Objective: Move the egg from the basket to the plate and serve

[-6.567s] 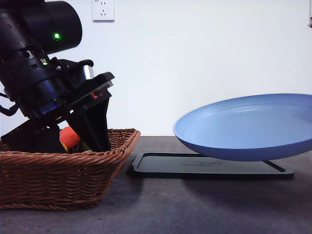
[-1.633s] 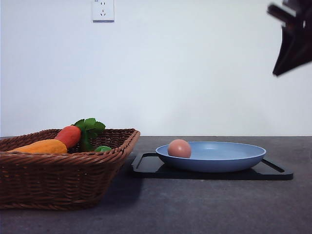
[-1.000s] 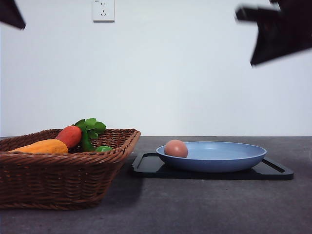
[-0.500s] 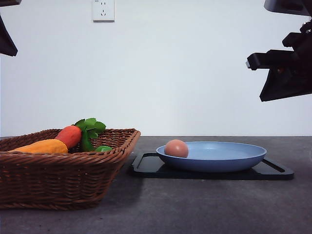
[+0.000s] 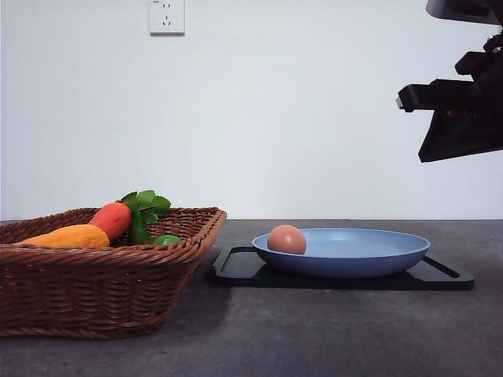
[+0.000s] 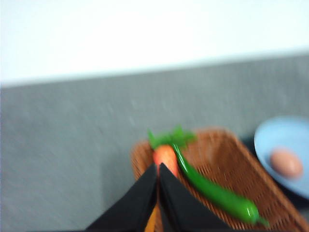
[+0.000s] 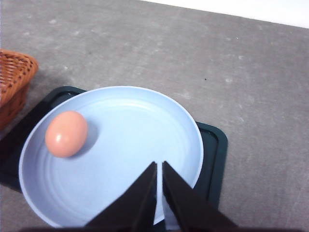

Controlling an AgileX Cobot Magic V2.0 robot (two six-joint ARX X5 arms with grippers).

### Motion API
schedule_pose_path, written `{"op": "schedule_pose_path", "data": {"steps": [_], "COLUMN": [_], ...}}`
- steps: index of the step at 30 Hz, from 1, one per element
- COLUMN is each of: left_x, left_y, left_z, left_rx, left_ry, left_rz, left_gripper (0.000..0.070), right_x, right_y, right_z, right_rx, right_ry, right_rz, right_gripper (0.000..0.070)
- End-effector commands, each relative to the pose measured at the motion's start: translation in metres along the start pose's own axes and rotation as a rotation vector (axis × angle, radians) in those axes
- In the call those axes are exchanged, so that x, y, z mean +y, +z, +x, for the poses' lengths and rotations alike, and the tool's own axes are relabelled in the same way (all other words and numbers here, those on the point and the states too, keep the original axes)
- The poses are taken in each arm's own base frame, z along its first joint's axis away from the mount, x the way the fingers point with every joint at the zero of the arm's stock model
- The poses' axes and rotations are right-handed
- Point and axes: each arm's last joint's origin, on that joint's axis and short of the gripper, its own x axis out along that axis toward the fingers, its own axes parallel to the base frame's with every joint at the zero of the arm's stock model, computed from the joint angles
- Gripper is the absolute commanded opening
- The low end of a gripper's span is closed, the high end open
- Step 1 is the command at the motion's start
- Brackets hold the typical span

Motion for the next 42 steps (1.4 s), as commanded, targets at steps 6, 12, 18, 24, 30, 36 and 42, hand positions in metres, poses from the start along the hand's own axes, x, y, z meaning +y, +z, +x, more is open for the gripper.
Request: {"op": "schedule_pose_path", "data": {"steps": [6, 12, 18, 24, 30, 36, 42], "left_x": [0.02, 0.03, 0.037, 0.039, 0.039, 0.039, 0.039], "left_y": [-0.008, -0.048, -0.094, -0.123, -0.136, -0.142, -0.142], "left_z": [-0.032, -0.021, 0.003, 0.014, 0.018, 0.02, 0.02], "left_rx": [-0.148, -0.117, -0.075, -0.005, 0.029, 0.042, 0.034], "left_ry": [0.237, 0.391, 0.427, 0.428, 0.429, 0.423, 0.413], "left_rz": [0.007, -0.012, -0.066, -0.101, -0.106, -0.14, -0.183], "left_gripper": [0.0, 0.0, 0.0, 0.0, 0.0, 0.0, 0.0], "right_x": [0.002, 0.002, 0.002, 0.002, 0.002, 0.002, 0.002], "right_y": [0.004, 0.004, 0.004, 0.004, 0.004, 0.004, 0.004], "right_z": [0.001, 0.001, 0.001, 0.001, 0.001, 0.001, 0.001], "right_rx": [-0.014, -0.014, -0.014, -0.014, -0.014, -0.014, -0.014], "right_ry": [0.004, 0.004, 0.004, 0.004, 0.004, 0.004, 0.004], "right_rz": [-0.005, -0.006, -0.006, -0.006, -0.006, -0.006, -0.006], "right_gripper": [0.0, 0.0, 0.0, 0.0, 0.0, 0.0, 0.0]}}
